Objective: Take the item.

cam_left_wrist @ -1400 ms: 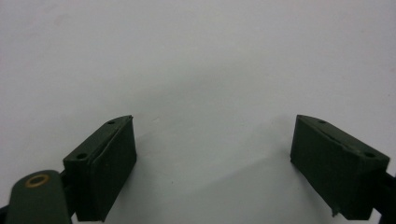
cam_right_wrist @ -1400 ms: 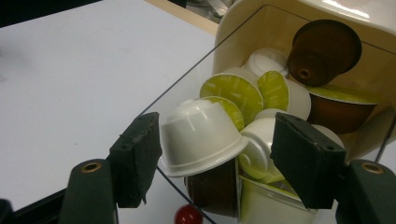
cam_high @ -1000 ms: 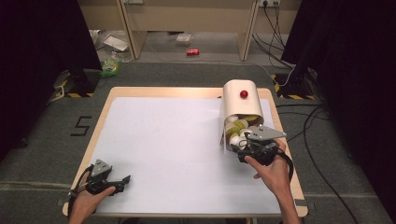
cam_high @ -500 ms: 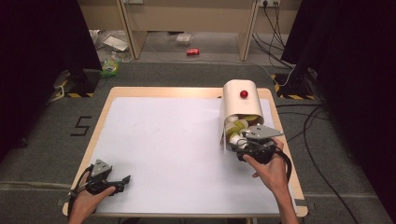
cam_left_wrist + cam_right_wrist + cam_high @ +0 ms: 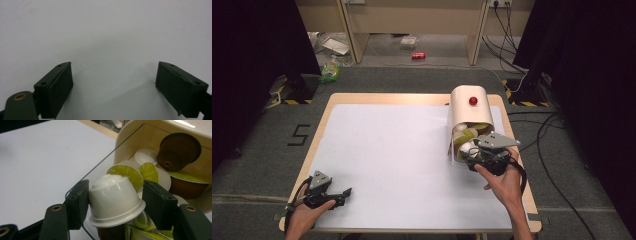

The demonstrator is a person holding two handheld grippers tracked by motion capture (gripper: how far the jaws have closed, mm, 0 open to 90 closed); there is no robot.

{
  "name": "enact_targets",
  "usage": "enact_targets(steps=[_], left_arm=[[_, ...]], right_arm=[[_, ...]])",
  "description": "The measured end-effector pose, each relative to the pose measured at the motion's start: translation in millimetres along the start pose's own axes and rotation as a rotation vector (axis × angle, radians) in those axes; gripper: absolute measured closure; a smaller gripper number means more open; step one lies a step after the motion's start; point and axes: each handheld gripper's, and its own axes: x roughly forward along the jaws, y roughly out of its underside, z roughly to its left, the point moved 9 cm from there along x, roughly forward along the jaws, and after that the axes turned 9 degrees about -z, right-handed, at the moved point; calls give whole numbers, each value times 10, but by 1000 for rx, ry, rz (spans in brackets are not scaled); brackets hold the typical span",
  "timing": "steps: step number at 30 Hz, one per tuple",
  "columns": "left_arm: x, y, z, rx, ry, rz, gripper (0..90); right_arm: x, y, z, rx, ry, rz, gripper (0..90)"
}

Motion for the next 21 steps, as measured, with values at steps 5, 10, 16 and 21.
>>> enact_targets(steps=[5, 10, 16, 21], left_arm=[[0, 0, 0, -1, 0, -1, 136], [0, -1, 0, -2, 1, -1, 135], [0, -1, 0, -2, 1, -1, 135], [0, -1, 0, -3, 1, -1, 135]], right_arm=[[-75, -41, -8, 0, 7, -23, 401], [-131, -69, -39, 8, 20, -34, 401], [-190, -91, -65, 12, 27, -50, 401], [-231, -110, -81, 10, 32, -58, 401]])
